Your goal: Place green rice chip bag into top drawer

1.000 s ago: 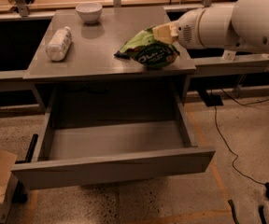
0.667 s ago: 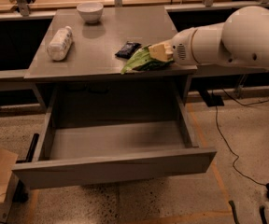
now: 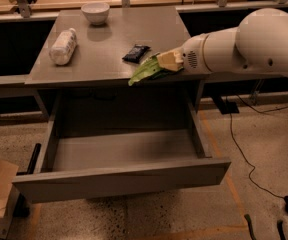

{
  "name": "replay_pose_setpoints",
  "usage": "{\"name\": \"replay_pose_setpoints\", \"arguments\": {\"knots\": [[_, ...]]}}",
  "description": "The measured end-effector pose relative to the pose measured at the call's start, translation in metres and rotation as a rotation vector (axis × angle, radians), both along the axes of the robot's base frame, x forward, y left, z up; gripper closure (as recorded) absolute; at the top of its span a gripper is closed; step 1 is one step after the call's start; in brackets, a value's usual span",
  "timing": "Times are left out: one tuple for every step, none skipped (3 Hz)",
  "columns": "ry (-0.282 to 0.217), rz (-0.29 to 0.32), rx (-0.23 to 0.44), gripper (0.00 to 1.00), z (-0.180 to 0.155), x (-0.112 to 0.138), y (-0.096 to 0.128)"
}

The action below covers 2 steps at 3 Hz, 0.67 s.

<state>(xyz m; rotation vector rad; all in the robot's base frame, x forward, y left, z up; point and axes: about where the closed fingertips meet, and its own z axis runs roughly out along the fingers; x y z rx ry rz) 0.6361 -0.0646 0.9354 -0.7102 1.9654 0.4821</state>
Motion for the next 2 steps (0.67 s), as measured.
{"name": "replay_pose_setpoints", "arguments": {"knots": [[0.048, -0.011, 0.022, 1.0, -0.01, -0.034, 0.005], [0.125, -0.048, 0.06, 1.0, -0.03, -0.081, 0.005]]}}
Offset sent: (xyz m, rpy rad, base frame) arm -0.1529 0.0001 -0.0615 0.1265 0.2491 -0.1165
